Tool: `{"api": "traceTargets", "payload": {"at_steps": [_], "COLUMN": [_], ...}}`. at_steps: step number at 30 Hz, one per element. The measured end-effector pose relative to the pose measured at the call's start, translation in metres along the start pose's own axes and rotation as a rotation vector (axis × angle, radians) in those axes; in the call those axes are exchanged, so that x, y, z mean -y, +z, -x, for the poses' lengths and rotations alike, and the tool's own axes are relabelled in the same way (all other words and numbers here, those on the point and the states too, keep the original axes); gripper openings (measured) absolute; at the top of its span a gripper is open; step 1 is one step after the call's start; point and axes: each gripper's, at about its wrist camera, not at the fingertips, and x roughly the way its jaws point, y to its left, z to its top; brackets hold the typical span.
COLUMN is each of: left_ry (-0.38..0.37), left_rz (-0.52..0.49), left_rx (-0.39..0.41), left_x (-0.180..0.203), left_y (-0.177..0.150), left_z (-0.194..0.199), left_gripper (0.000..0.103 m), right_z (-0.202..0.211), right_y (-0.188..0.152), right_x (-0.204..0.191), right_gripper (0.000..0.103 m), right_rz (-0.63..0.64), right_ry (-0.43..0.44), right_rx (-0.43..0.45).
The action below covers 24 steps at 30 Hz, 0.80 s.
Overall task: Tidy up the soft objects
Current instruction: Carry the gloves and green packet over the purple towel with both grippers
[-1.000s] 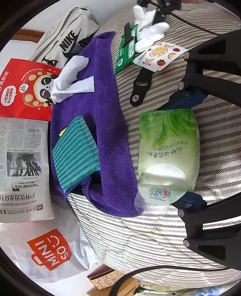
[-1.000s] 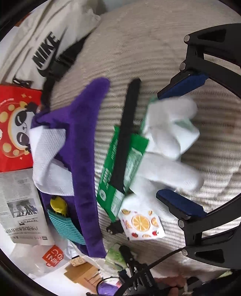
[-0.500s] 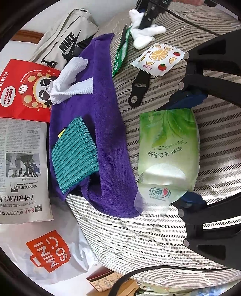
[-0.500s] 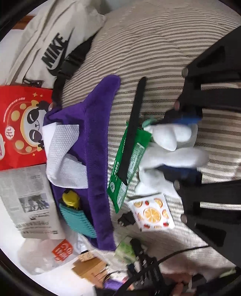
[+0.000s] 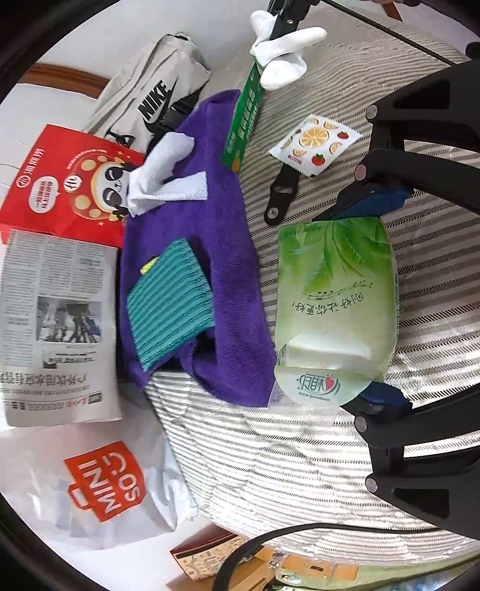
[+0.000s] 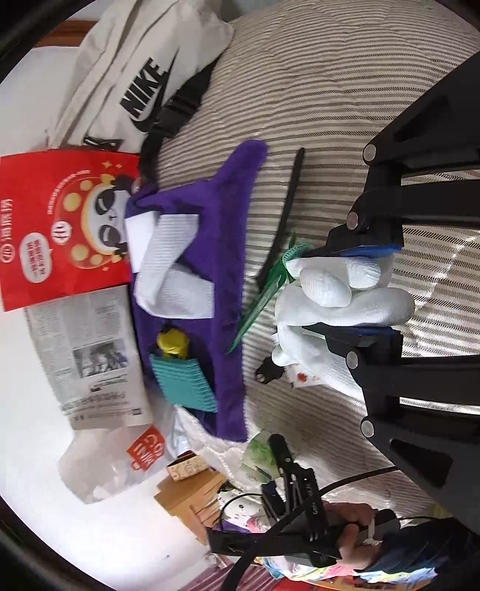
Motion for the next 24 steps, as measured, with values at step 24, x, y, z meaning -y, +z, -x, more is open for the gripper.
{"api": "traceTargets", "payload": {"at_steps": [24], "left_ry": [-0.055], "left_rz": [-0.028], "left_rx": [0.098], "left_x": [0.009], "left_y": [0.036], "left_z": [0.041], "left_gripper": [0.071], "right_z": [0.025], "right_y": [0.043], "right_x": [0.003], "right_gripper": [0.028], "right_rz": [-0.004], "right_ry": [0.038], "right_rx": [0.115]}}
